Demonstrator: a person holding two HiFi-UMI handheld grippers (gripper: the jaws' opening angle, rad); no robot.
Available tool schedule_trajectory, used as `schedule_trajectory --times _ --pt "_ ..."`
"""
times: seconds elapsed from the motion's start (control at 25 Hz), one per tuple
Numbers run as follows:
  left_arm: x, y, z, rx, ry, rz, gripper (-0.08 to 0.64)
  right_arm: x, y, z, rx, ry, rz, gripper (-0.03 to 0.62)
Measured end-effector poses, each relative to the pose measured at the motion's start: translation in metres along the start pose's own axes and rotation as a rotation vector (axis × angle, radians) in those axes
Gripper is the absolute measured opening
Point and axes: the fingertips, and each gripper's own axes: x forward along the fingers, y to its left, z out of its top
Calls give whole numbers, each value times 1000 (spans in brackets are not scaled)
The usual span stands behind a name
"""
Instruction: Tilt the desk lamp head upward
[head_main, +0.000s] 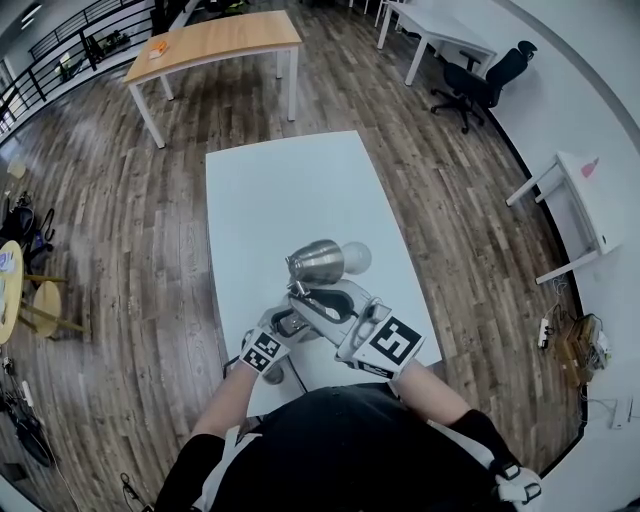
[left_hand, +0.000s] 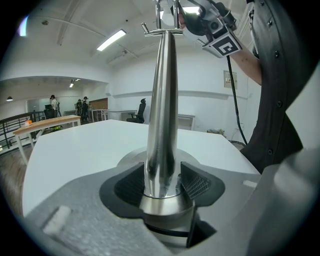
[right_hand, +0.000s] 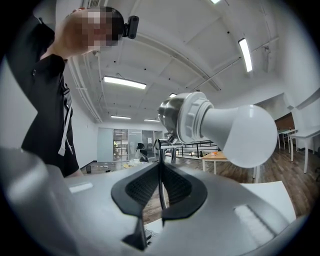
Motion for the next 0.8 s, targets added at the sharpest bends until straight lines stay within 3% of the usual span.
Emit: schedule_trajectory --times 0.4,0.8 --pt "-1 1 0 1 1 -3 235 14 18 -2 -75 56 14 29" --pt "-1 6 -1 -10 19 4 233 19 16 -8 -139 83 -41 29"
